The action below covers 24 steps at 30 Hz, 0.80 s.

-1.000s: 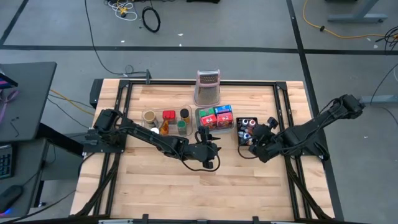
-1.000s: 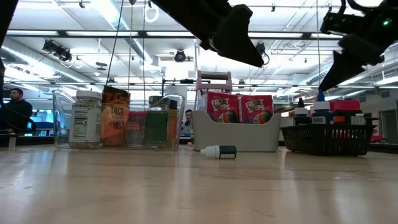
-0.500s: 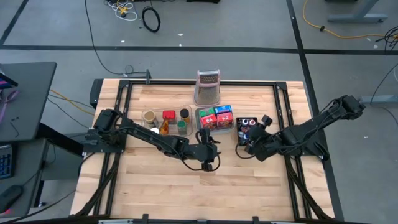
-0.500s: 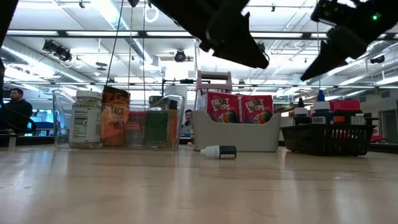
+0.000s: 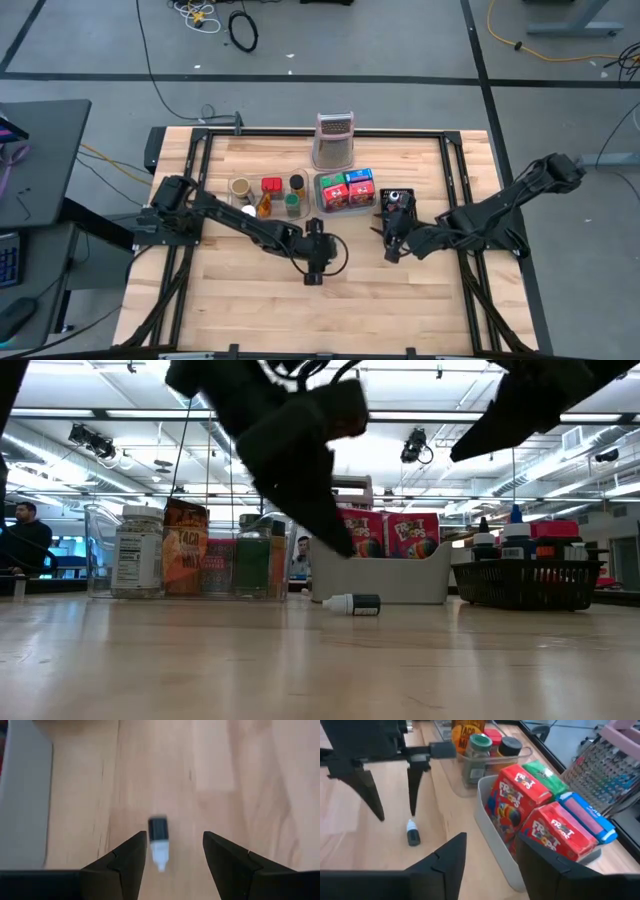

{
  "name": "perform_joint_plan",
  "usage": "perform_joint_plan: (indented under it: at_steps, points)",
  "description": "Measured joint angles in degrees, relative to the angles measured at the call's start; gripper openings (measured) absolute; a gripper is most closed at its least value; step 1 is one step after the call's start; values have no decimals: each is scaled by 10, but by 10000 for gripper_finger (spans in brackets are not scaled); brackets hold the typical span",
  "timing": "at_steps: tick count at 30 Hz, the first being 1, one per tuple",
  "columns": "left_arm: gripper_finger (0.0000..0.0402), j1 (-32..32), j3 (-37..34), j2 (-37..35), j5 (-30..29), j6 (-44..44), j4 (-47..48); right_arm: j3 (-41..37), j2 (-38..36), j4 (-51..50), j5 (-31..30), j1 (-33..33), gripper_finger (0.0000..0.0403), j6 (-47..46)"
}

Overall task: Pick & Place Kitchen Items
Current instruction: Put the small green food coloring bottle into the black basket

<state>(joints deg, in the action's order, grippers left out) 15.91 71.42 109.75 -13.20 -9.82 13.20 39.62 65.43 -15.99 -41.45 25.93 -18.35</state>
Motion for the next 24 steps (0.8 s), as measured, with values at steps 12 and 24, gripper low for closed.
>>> perform_joint_plan:
  at_steps: [12,24]
  points:
    - [206,0,-110,0,-1,32,-159,0,60,45,0,-15,201,51]
    - [206,-1,-162,6,6,40,-251,0,68,70,6,-25,201,68]
